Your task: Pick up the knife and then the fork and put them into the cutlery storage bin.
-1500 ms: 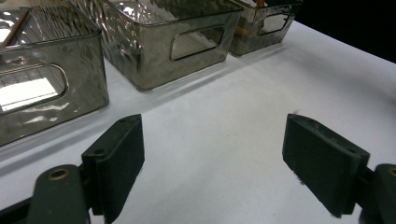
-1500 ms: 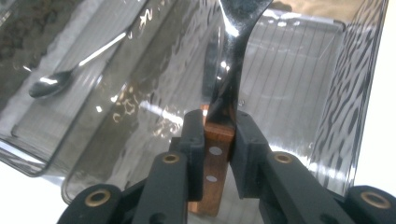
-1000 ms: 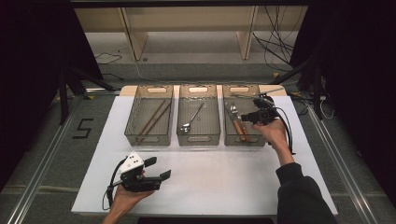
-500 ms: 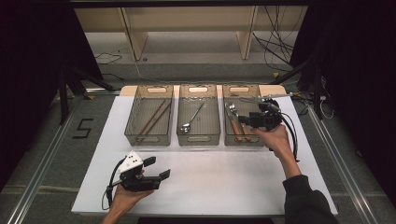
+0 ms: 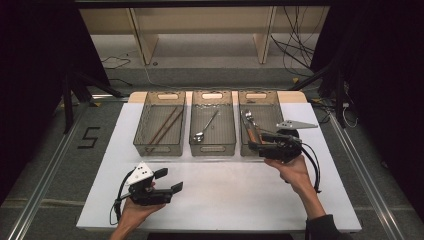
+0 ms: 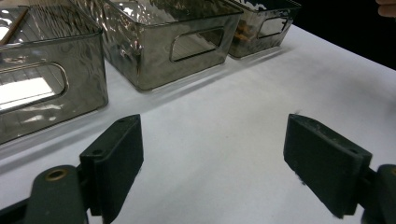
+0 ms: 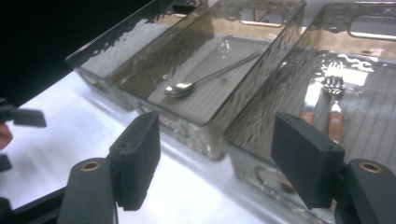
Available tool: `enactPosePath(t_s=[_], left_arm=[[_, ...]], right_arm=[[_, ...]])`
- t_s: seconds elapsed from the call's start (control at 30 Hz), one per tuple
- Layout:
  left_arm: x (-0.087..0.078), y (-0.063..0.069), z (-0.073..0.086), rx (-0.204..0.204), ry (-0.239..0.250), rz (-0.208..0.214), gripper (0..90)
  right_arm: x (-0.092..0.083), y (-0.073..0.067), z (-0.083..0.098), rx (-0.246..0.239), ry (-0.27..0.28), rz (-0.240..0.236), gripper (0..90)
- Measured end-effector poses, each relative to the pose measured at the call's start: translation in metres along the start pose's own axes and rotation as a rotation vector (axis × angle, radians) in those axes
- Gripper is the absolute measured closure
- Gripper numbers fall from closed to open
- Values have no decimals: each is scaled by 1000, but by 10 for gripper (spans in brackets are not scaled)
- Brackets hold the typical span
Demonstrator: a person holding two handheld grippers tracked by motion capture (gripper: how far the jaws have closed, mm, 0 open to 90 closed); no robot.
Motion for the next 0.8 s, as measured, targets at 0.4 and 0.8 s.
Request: enactPosePath(t_s=[0.4,0.8], left_arm=[[0,0,0,0,1,10,196],[1,0,0,-3,1,18,193]], right_arm=[[-7,-19,31,-19,33,-46,292],[-15,-28,57,-38,60,-74,271]])
Point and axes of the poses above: each handheld gripper's, and its own axes: x roughly forward along the jaws, z roughly out of its underside, y roughly to its right, the point moved 4 cm from there along x, roughly forward along the jaws, and after that the axes turned 3 degrees about y, right-handed, at the moved point
